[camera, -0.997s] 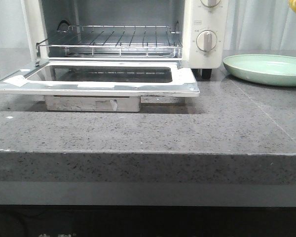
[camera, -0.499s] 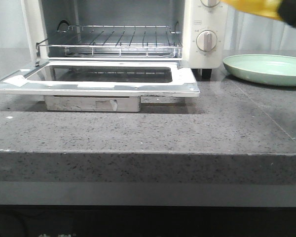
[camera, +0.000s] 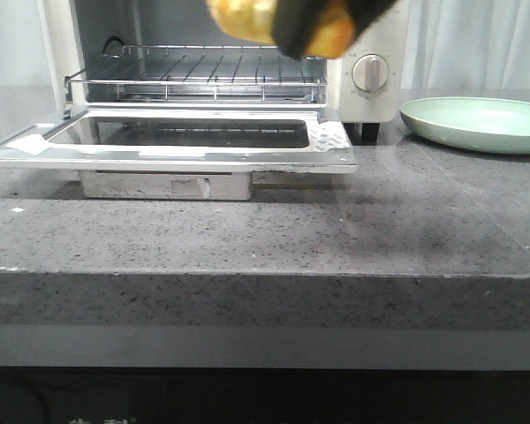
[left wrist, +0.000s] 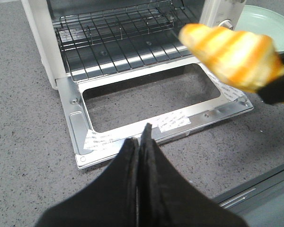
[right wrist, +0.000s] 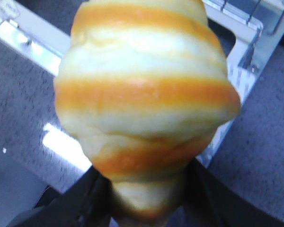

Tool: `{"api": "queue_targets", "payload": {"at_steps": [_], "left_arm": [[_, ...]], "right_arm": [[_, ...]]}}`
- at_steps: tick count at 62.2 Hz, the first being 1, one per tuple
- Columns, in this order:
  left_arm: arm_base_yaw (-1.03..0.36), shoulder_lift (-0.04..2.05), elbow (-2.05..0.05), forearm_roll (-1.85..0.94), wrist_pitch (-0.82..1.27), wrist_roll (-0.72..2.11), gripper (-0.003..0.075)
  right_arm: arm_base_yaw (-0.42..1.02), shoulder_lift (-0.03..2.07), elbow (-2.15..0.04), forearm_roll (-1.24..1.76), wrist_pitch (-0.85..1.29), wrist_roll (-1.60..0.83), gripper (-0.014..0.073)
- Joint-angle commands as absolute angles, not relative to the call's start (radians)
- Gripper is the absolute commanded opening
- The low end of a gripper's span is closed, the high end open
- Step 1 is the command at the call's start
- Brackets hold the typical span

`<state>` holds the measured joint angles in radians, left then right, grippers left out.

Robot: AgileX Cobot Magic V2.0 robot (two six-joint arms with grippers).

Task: Put bread in oven
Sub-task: 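Carry the croissant with the right gripper into the open oven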

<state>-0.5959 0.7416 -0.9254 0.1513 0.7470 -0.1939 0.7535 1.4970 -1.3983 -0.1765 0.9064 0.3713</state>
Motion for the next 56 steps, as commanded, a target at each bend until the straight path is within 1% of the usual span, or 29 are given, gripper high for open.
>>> {"api": "queue_targets", "payload": {"at_steps": [1, 18, 32, 43, 56], "left_arm": [[-0.597, 0.736, -0.952, 0.157, 0.681, -0.202, -0.0018], [-0.597, 0.736, -0.952, 0.157, 0.678, -0.202, -0.0018], [-0.597, 0.736, -0.952, 0.157, 0.678, -0.202, -0.0018], [-0.597, 0.736, -0.952, 0.157, 0.678, -0.202, -0.0018], [-0.597, 0.736, -0.952, 0.157, 0.678, -0.202, -0.0018]], "right_arm": [[0.758, 1.547, -1.519, -0.265, 0.869, 0.406, 0.0066], [0.752, 1.762, -1.794, -0.387, 0.917, 0.422, 0.0066], [0.695, 1.905, -1.993, -0.421, 0.984, 0.424, 0.0066], [0.656, 1.978, -2.055, -0.421, 0.994, 0.424, 0.0066], [0.655, 1.988, -2.058, -0.422, 0.979, 0.424, 0.0066]]}}
